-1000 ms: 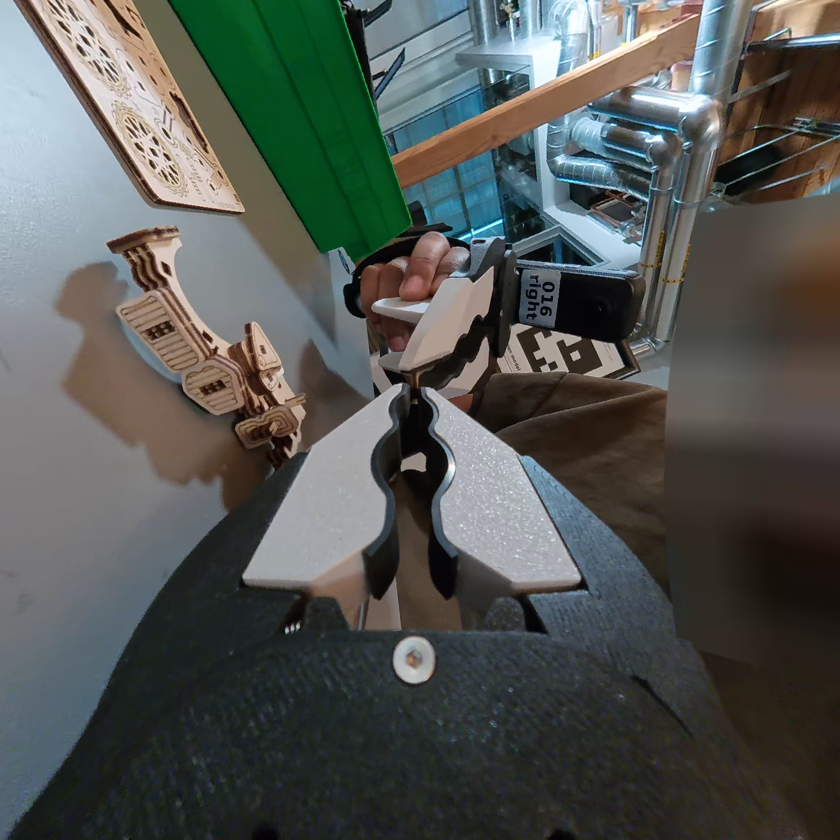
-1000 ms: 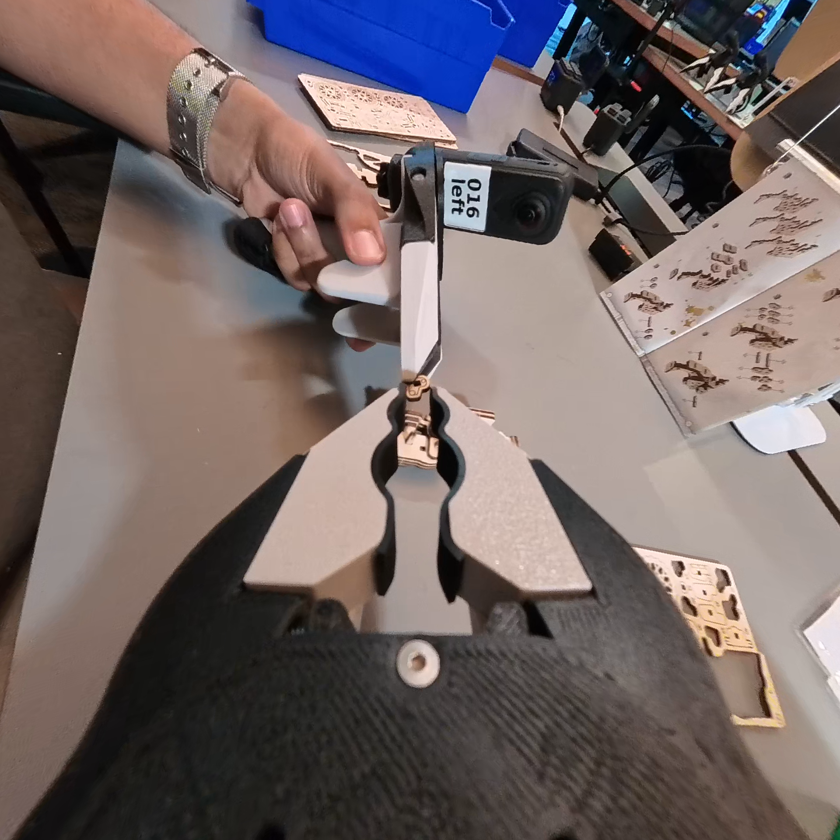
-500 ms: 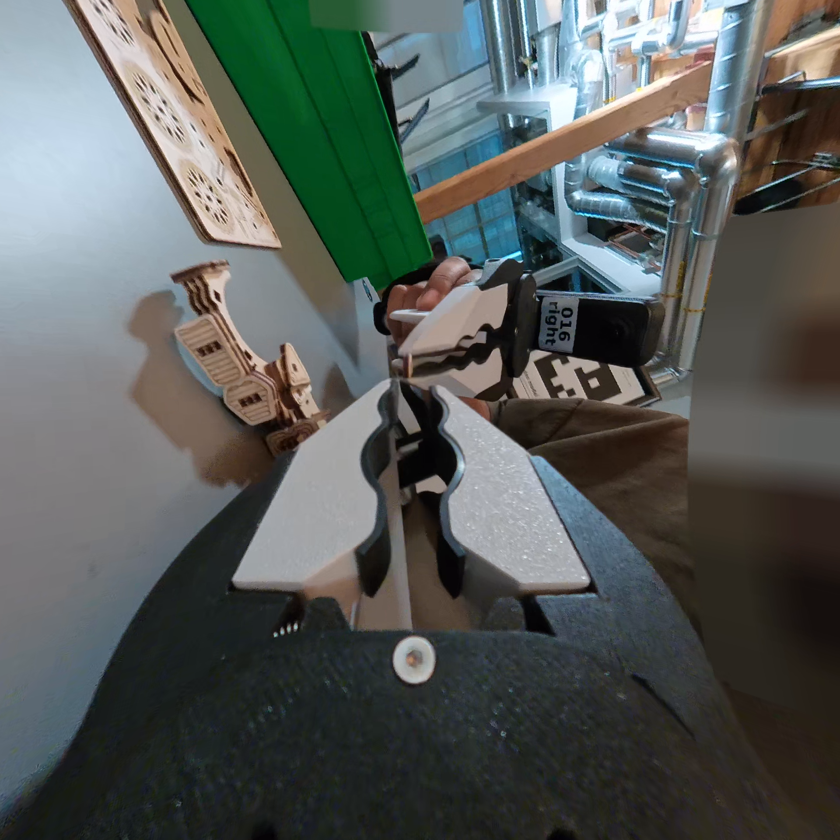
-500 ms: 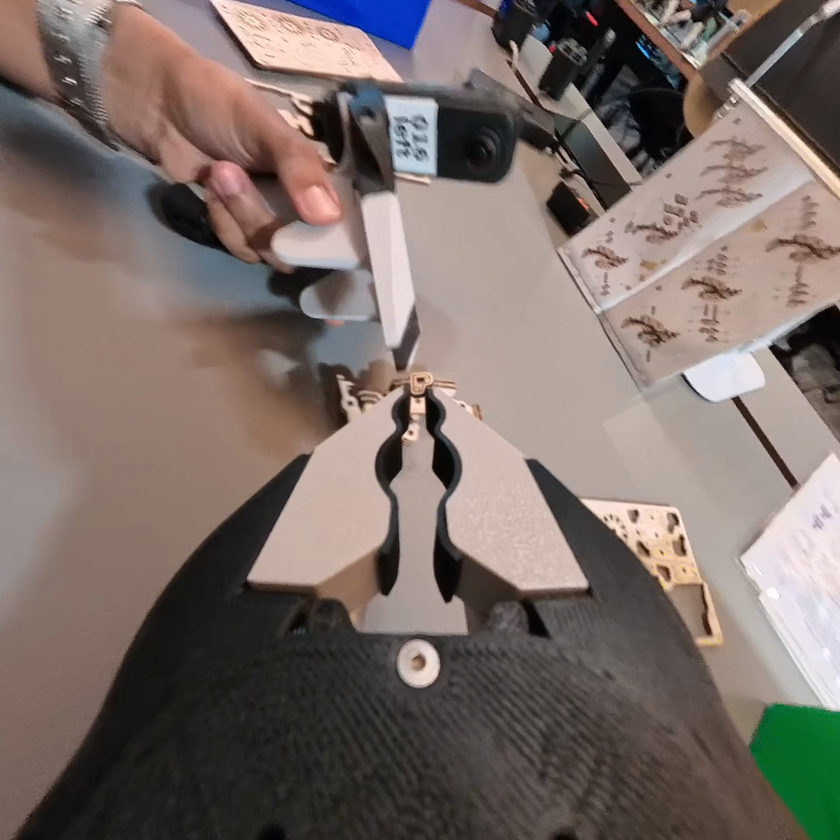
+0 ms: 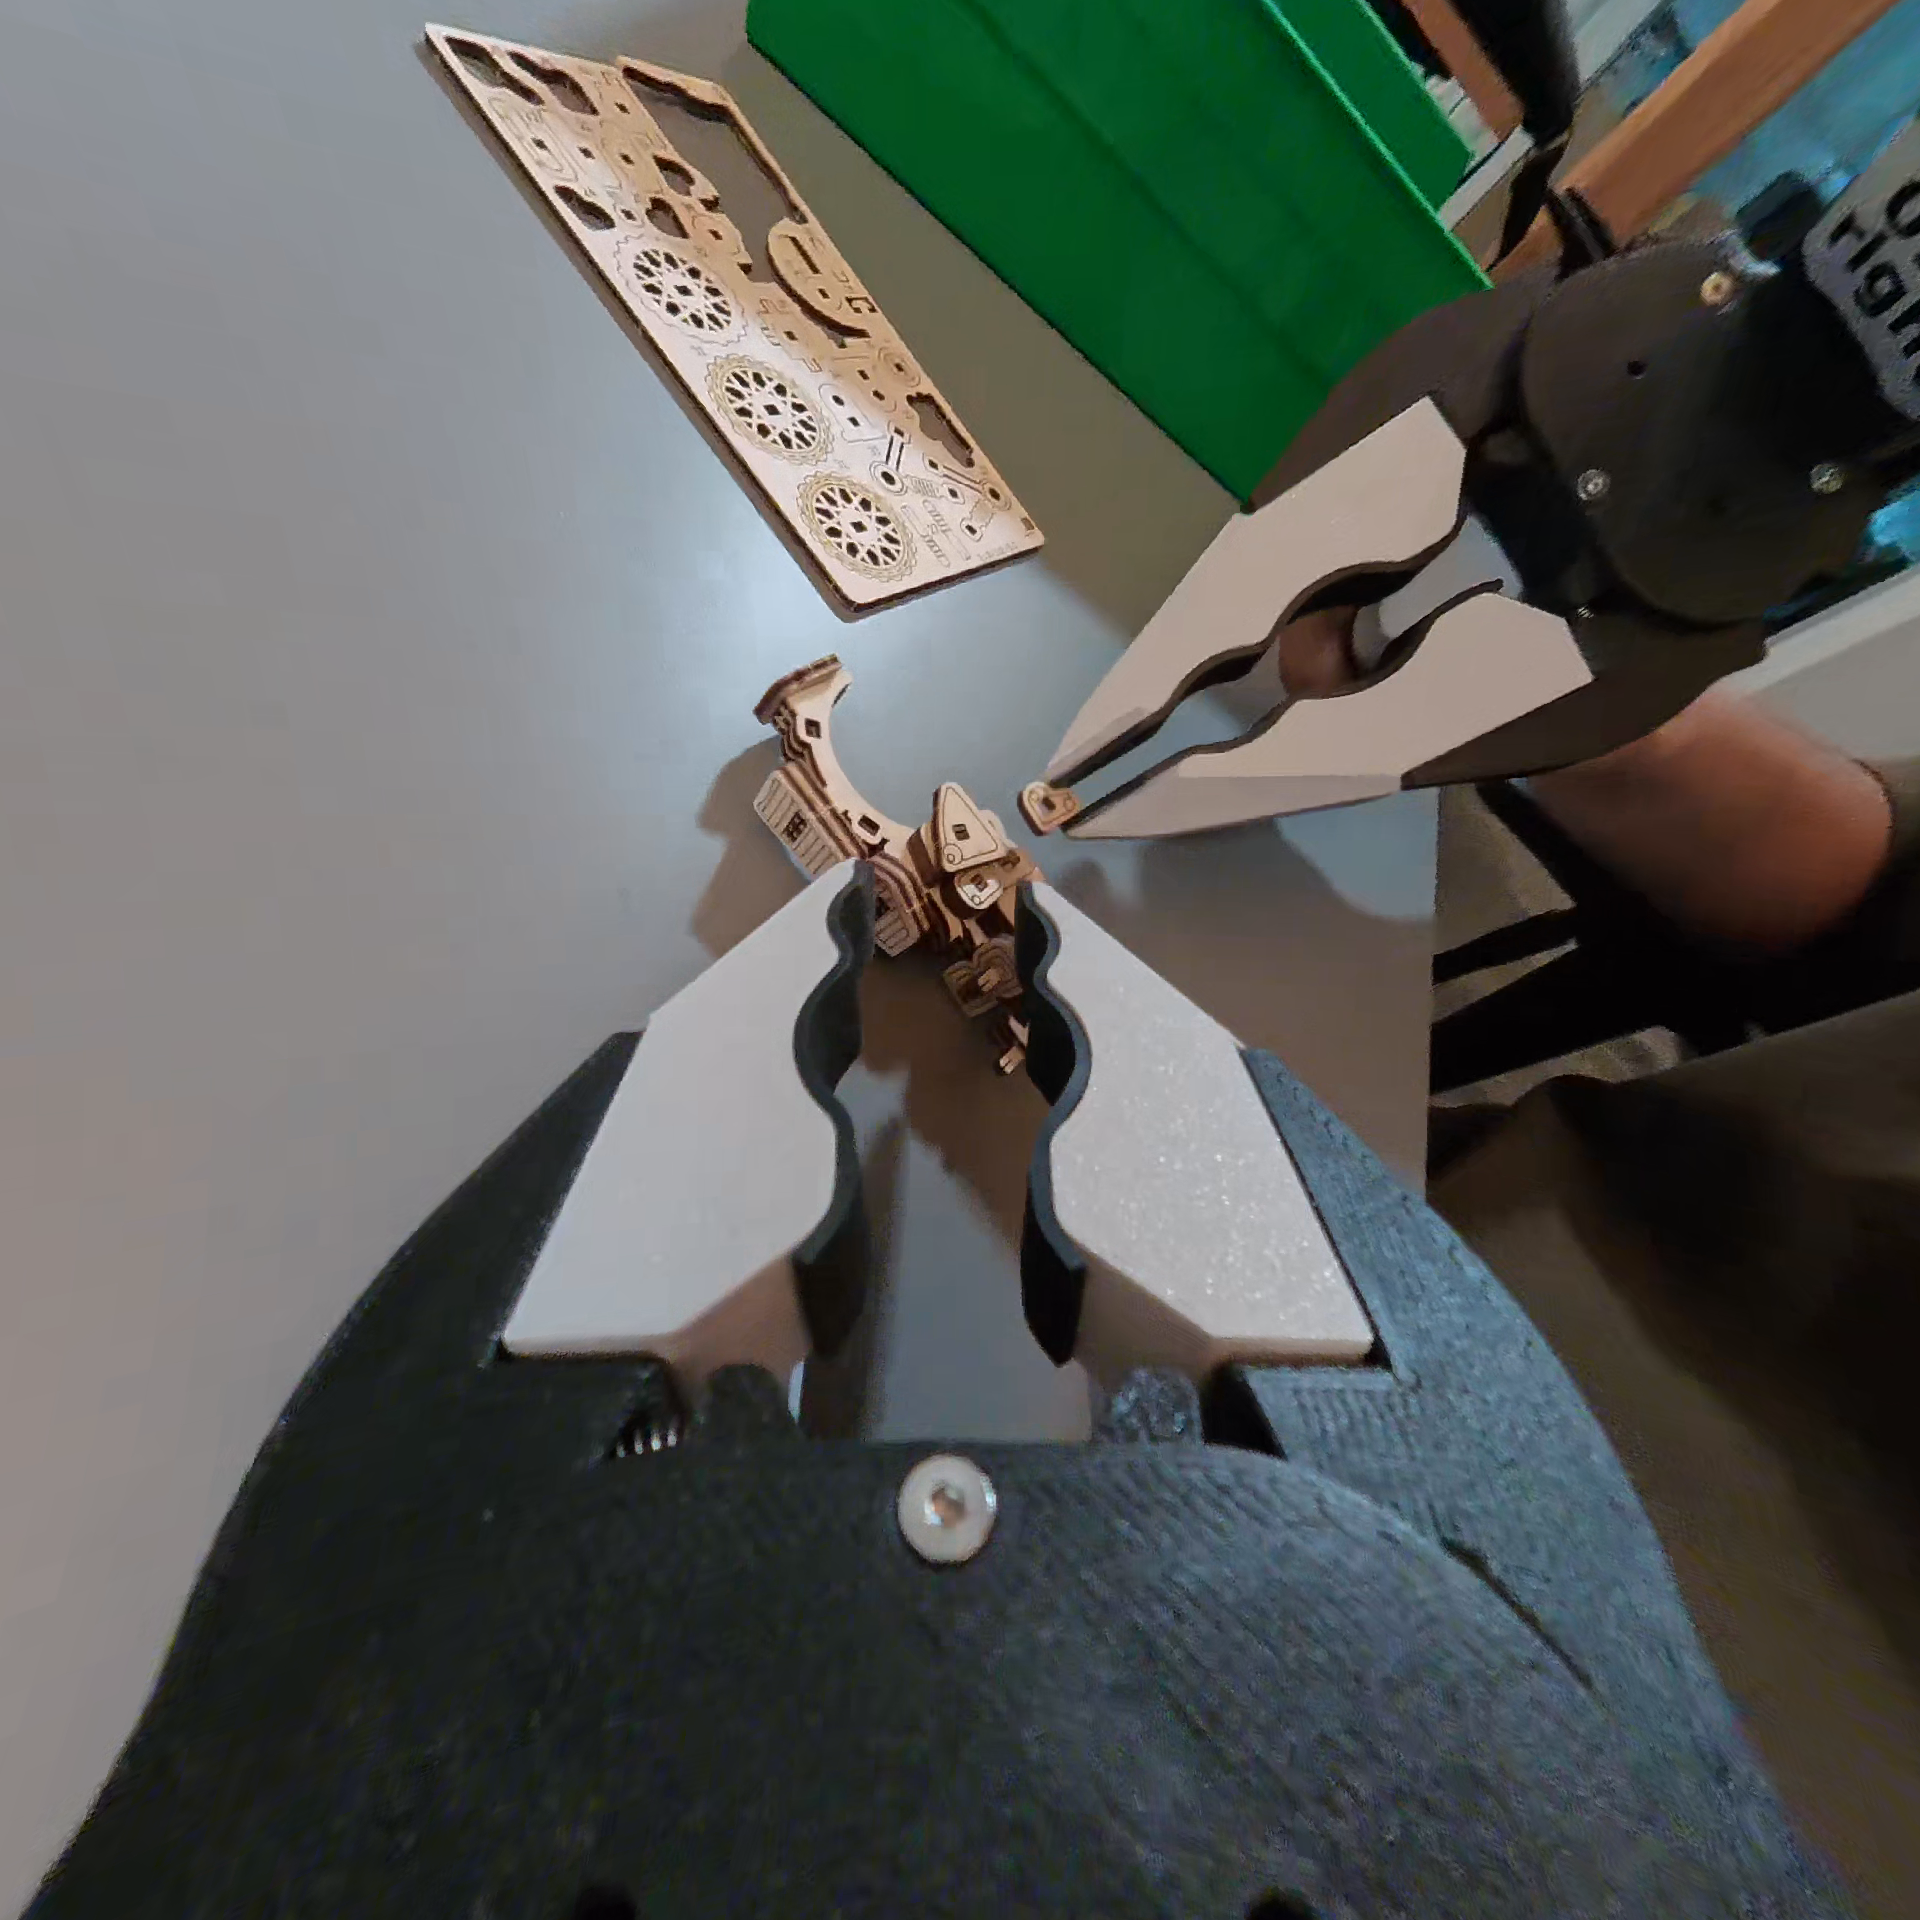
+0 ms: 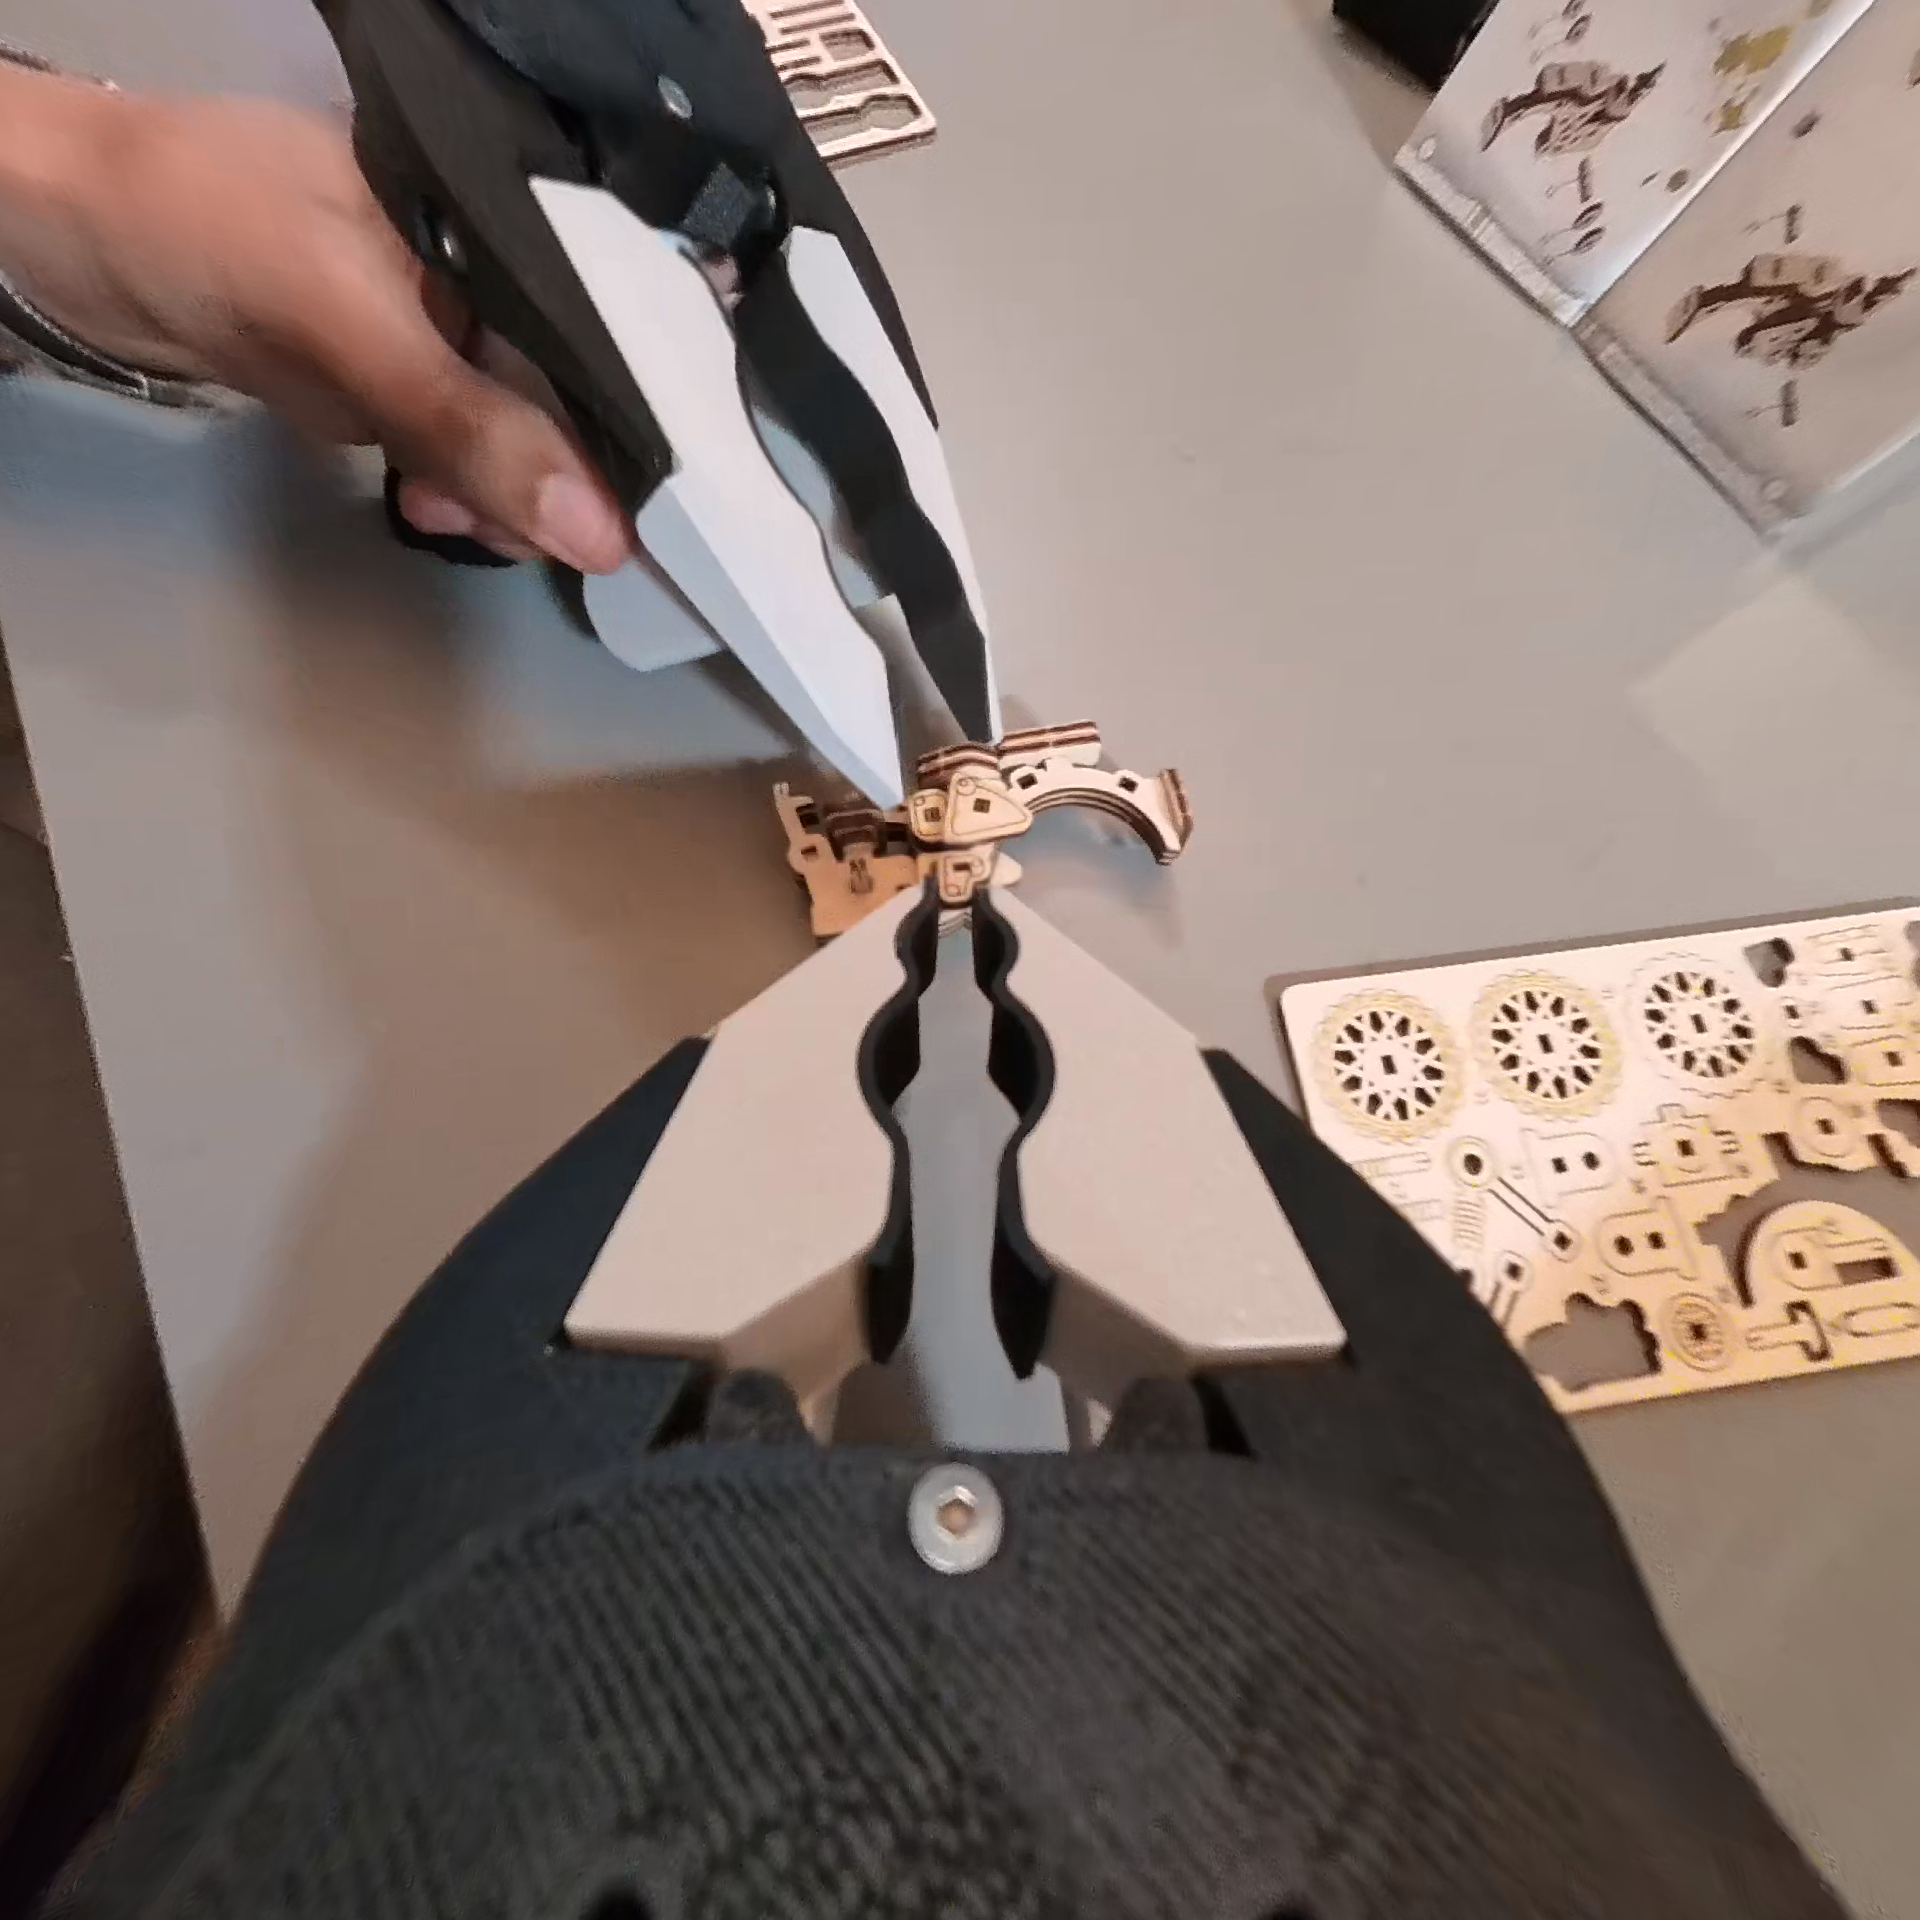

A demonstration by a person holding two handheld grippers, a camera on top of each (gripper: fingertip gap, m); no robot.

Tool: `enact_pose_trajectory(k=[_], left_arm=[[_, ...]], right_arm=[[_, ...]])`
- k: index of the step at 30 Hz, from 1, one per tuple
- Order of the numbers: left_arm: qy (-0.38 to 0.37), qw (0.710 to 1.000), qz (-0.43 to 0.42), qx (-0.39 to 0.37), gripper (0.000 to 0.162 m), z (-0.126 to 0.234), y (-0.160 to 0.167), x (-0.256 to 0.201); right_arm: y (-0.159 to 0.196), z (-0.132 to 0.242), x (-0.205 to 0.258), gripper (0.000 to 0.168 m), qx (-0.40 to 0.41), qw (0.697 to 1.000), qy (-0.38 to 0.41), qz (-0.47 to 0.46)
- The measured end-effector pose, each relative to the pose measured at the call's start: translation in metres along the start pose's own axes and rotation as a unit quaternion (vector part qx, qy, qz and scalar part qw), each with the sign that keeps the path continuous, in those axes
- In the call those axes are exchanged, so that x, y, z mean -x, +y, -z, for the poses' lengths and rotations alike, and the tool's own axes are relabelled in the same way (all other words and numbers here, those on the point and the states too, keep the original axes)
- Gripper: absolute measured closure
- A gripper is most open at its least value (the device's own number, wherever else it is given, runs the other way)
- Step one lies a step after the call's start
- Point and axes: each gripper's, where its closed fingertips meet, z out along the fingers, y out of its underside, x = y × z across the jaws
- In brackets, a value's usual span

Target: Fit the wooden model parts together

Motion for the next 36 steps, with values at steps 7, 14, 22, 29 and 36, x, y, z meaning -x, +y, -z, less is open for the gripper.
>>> enact_pose_trajectory(k=[7,14,22,29,36], left_arm=[[-0.013,1.000,-0.005,0.014,0.142,-0.0031,0.0035,0.0014],[-0.012,1.000,0.000,0.013,0.142,-0.0030,0.0039,0.0016],[-0.011,1.000,0.003,0.014,0.143,-0.0029,0.0043,0.0019],[-0.022,1.000,0.000,0.017,0.157,-0.0027,0.0053,0.0047],[-0.016,1.000,0.008,0.016,0.158,-0.0023,0.0049,0.0049]], right_arm=[[0.0031,-0.0062,0.0073,0.164,0.026,0.999,-0.021,-0.041],[0.0039,-0.0069,0.0068,0.164,0.034,0.998,-0.017,-0.050],[0.0053,-0.0089,0.0064,0.164,0.034,0.999,-0.008,-0.033],[0.0052,-0.0065,0.0014,0.164,0.026,0.999,-0.002,-0.038],[0.0055,-0.0070,0.0004,0.164,0.025,0.999,-0.004,-0.034]])
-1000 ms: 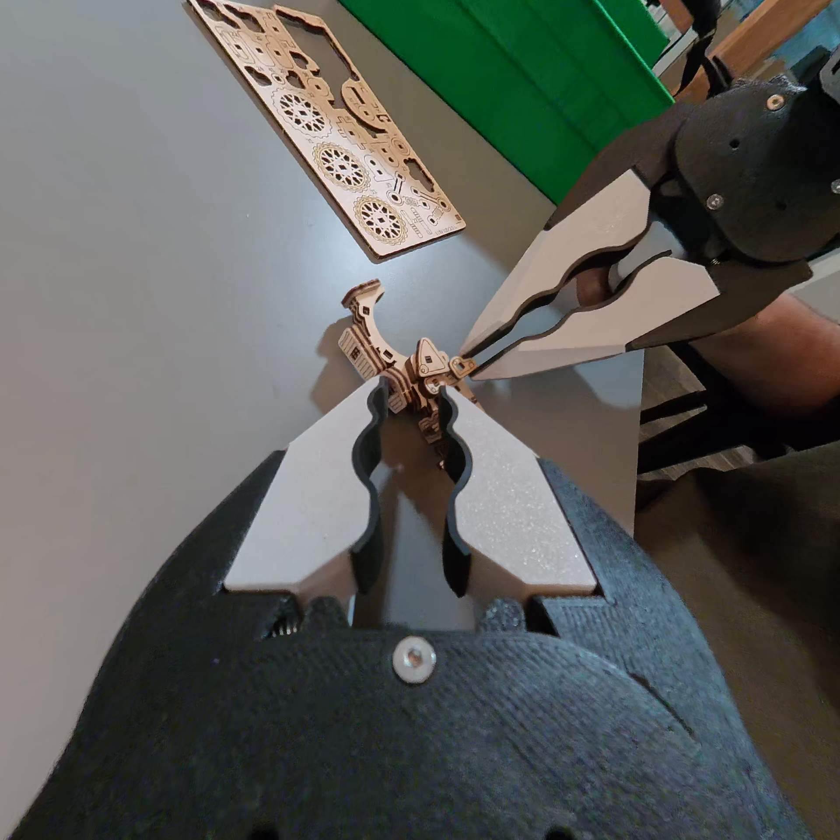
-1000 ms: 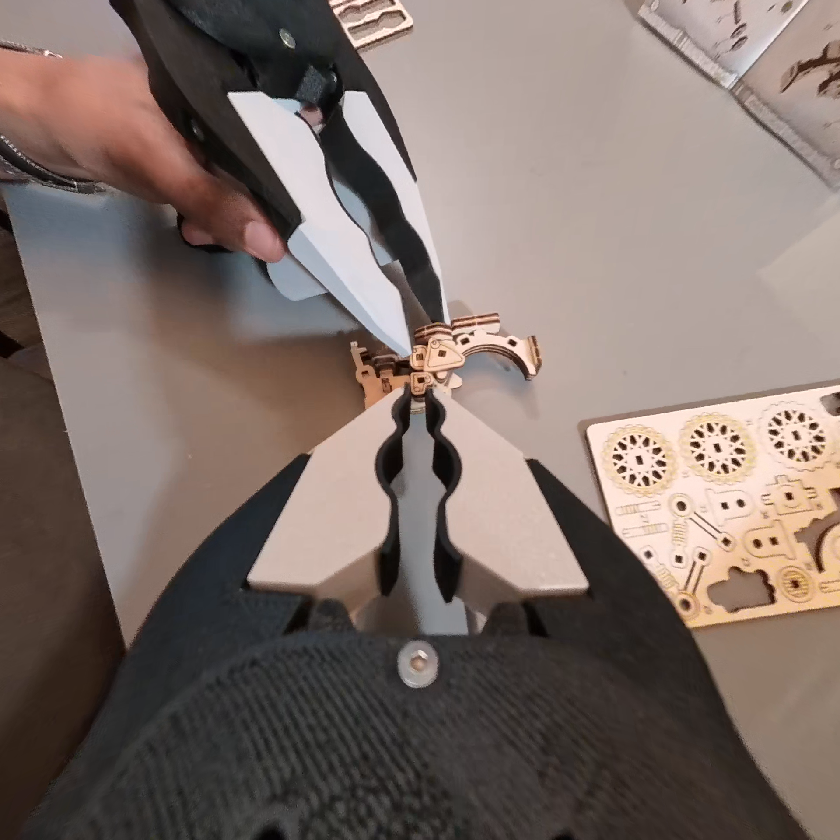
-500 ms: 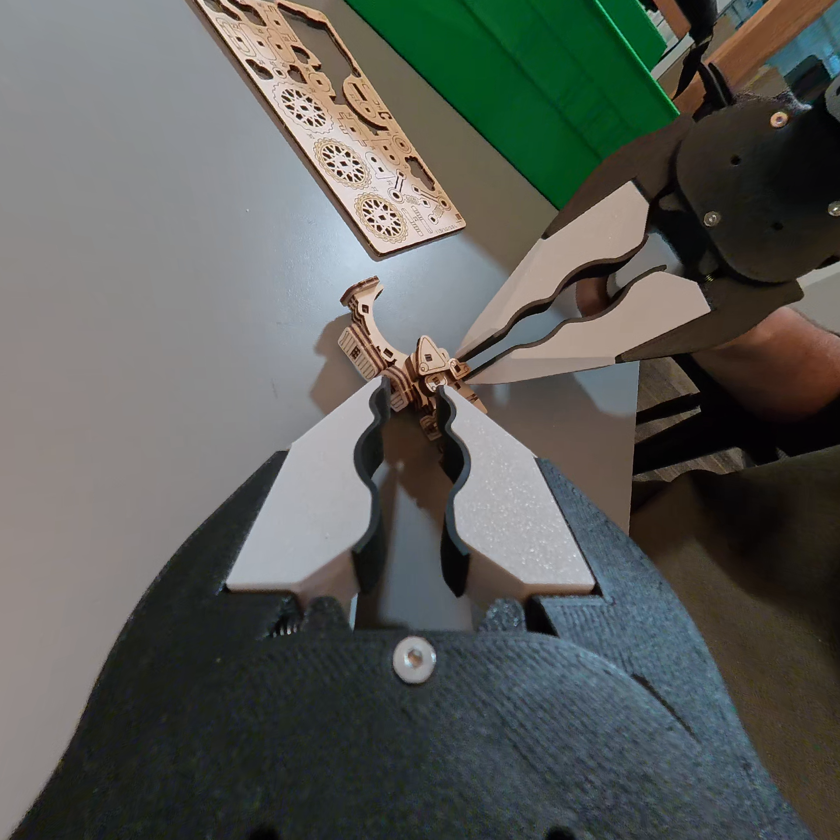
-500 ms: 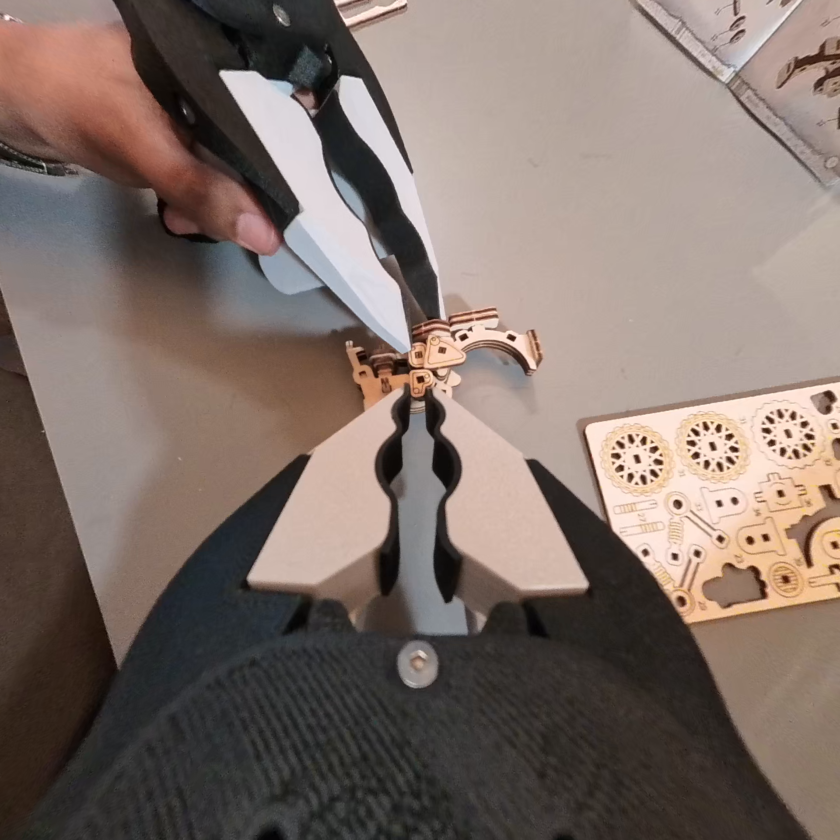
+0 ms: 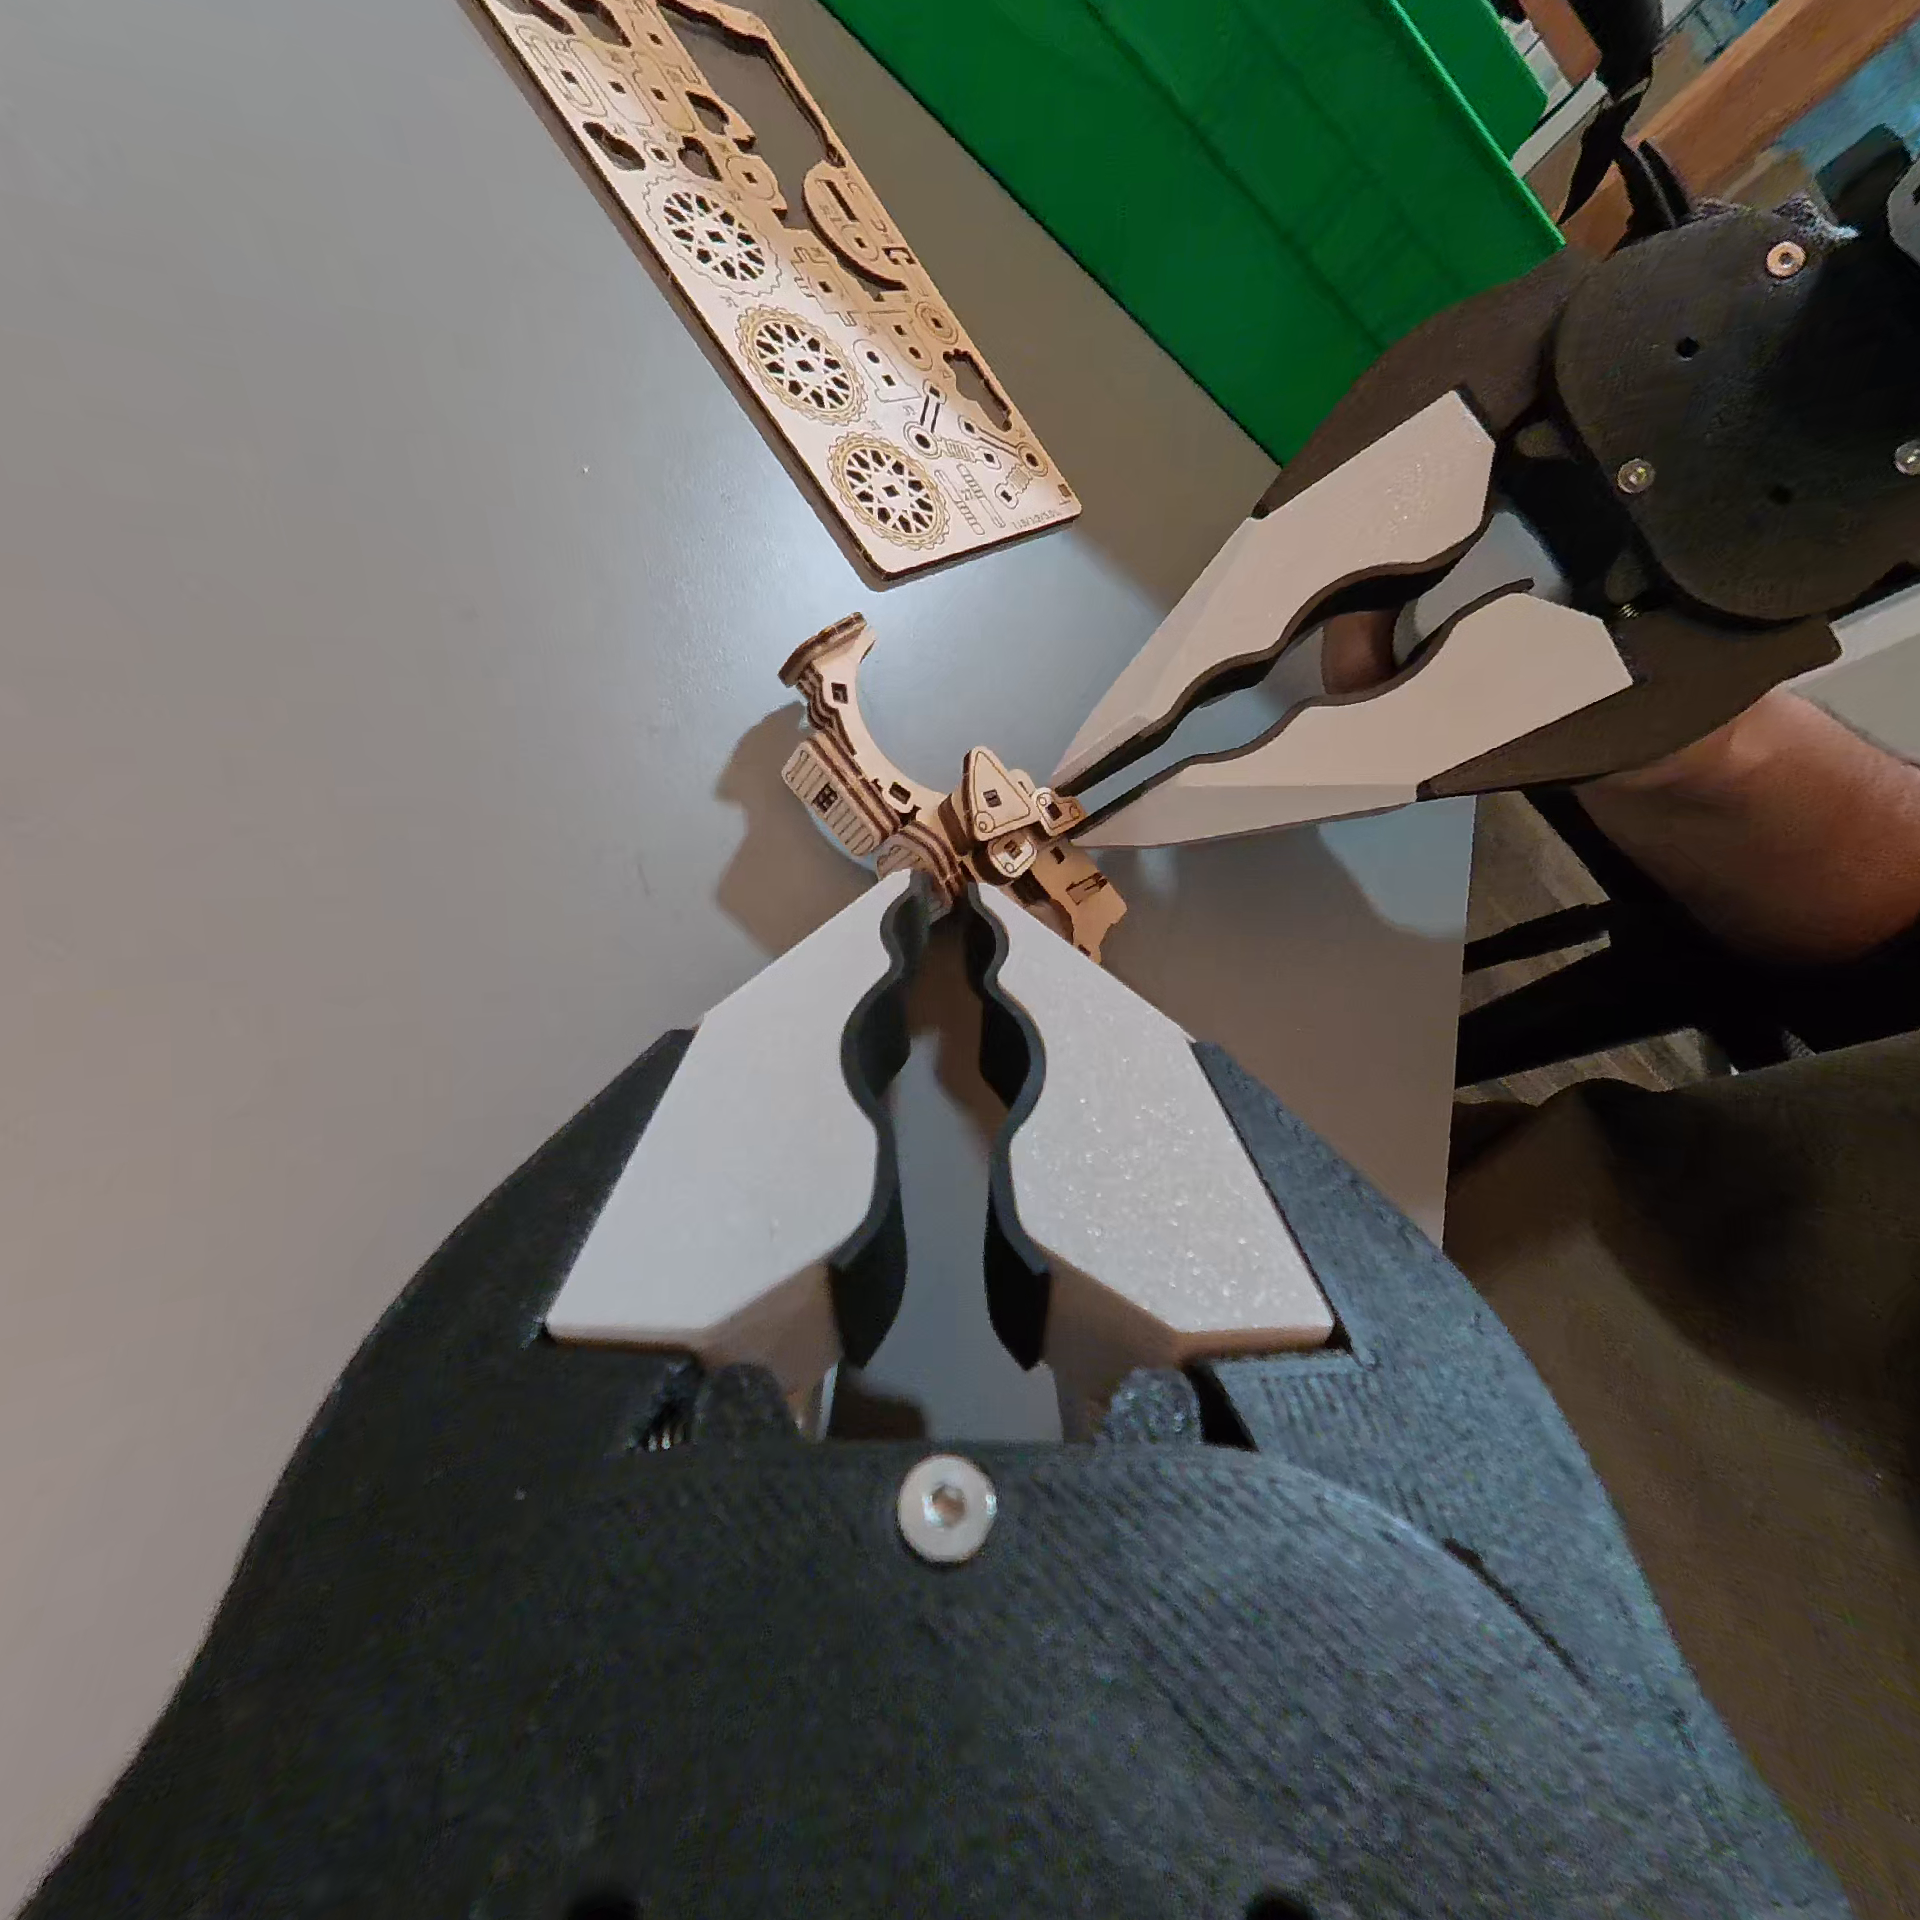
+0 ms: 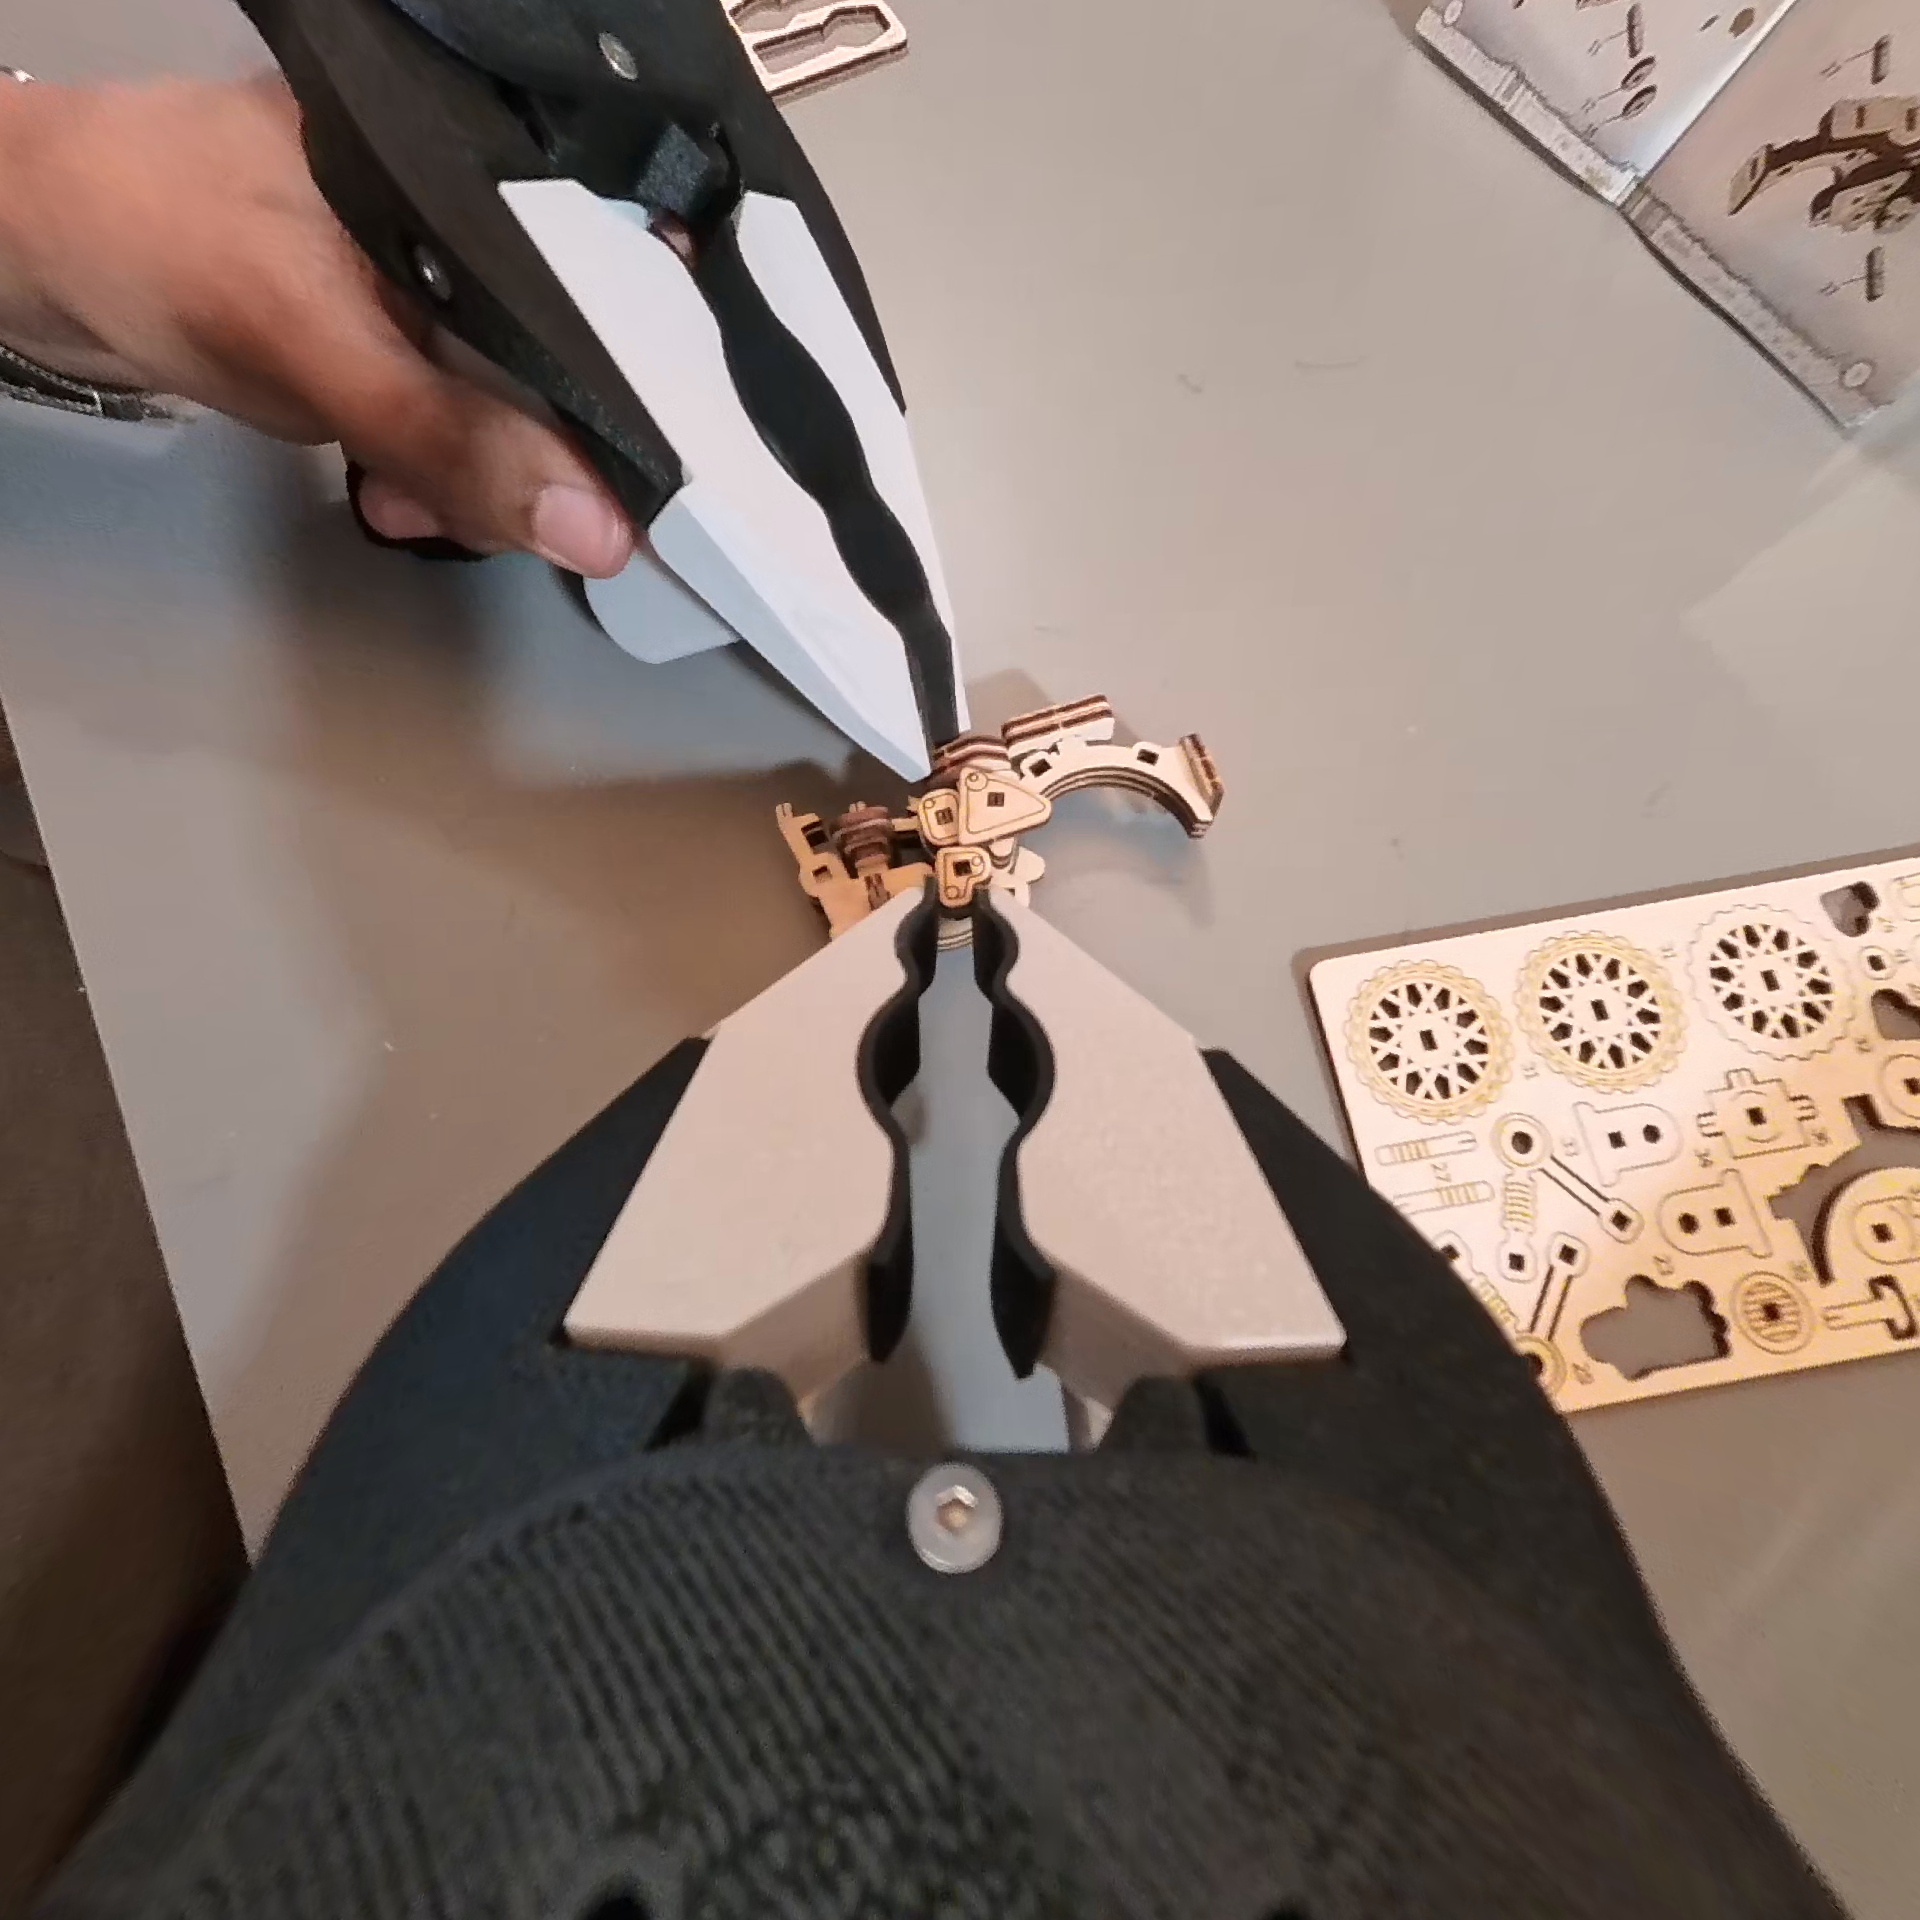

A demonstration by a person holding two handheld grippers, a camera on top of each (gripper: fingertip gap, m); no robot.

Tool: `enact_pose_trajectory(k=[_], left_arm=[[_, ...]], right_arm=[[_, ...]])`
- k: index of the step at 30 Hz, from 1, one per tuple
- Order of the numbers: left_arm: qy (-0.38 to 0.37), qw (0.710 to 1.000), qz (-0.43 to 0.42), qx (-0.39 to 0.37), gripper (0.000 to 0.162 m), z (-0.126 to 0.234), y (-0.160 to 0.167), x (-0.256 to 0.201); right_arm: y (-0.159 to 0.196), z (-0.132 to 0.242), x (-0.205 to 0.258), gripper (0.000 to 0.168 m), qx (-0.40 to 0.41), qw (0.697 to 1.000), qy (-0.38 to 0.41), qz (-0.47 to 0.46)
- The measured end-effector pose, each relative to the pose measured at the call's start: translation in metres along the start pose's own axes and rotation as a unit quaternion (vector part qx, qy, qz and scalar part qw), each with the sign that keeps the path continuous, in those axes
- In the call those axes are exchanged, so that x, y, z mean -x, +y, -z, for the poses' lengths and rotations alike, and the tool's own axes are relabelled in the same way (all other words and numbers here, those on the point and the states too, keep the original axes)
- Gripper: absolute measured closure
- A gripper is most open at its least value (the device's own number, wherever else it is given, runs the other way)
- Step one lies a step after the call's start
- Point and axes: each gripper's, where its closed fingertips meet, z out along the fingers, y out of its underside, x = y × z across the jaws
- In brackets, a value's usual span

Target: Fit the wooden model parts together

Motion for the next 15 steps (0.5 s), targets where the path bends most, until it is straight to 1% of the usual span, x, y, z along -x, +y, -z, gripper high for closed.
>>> enact_pose_trajectory(k=[8,15], left_arm=[[0.002,1.000,0.003,0.003,0.157,-0.0005,0.0009,0.0001],[-0.002,1.000,-0.001,0.004,0.157,-0.0004,0.0011,0.0001]], right_arm=[[0.0013,-0.0014,0.0001,0.164,0.002,1.000,-0.025,-0.015],[0.0023,-0.0022,-0.0001,0.164,0.030,0.998,0.006,0.049]])
